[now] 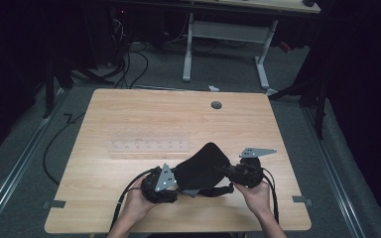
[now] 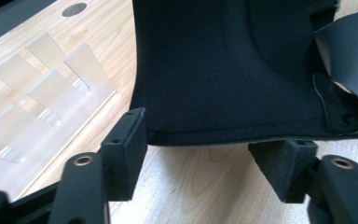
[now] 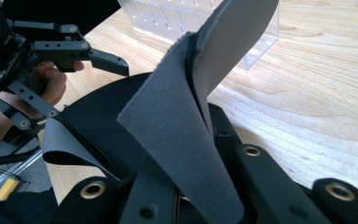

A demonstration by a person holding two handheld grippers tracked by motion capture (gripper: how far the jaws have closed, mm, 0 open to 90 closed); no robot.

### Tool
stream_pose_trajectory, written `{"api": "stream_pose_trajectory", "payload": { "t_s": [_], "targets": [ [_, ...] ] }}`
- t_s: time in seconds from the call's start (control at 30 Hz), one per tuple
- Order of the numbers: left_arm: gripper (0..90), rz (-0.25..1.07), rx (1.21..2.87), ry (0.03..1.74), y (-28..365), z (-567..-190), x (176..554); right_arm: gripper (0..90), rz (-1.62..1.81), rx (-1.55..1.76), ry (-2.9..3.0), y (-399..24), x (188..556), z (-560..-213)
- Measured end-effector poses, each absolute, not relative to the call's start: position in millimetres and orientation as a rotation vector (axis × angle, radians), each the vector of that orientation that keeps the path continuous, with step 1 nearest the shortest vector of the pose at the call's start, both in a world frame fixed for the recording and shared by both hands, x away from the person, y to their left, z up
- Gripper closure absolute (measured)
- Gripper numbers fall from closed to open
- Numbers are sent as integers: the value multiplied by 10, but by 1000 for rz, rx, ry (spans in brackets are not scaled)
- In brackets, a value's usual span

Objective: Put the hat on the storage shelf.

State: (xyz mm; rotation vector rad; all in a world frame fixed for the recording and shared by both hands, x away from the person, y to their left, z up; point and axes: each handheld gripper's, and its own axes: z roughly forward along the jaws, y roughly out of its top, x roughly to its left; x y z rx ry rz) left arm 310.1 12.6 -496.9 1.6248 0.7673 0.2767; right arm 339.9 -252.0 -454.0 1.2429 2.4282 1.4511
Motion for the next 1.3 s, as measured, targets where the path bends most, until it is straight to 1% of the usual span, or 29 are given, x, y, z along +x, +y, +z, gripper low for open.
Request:
{"api": "stream_pose_trajectory", "payload": {
  "t_s": [0.07, 0.17, 0.33, 0.43, 0.47, 0.6, 0.8, 0.87, 0.93, 1.07, 1.2, 1.23, 1.3],
  "targets": [
    [427, 266, 1613, 766, 115, -4950, 3096, 840, 1460, 1236, 2431, -2509, 3404, -4540],
    [449, 255, 1605, 787, 101, -4931, 3115, 839, 1469, 1231, 2436, -2478, 3406, -4543],
    [458, 233, 1595, 801, 101, -4911, 3125, 838, 1481, 1218, 2448, -2433, 3398, -4537],
    [481, 222, 1599, 793, 96, -4896, 3112, 838, 1489, 1209, 2453, -2406, 3391, -4527],
    [502, 209, 1599, 795, 99, -4887, 3112, 837, 1491, 1207, 2453, -2399, 3387, -4522],
    [640, 149, 1588, 799, 126, -4847, 3121, 820, 1538, 1218, 2439, -2433, 3402, -4513],
    [800, 123, 1613, 719, 85, -4818, 3051, 771, 1559, 1245, 2392, -2486, 3423, -4504],
    [851, 100, 1616, 688, 77, -4807, 3008, 748, 1559, 1249, 2376, -2503, 3426, -4501],
    [864, 87, 1631, 670, 61, -4806, 2978, 737, 1551, 1248, 2364, -2510, 3428, -4499],
    [867, 47, 1637, 663, 51, -4806, 2948, 655, 1523, 1237, 2327, -2519, 3413, -4491],
    [867, 40, 1629, 684, 105, -4815, 2960, 495, 1514, 1214, 2263, -2575, 3371, -4459],
    [866, 38, 1624, 694, 122, -4817, 2964, 475, 1518, 1207, 2241, -2599, 3354, -4450],
    [867, 28, 1602, 708, 168, -4808, 2971, 466, 1520, 1210, 2215, -2654, 3333, -4446]
  ]
}}
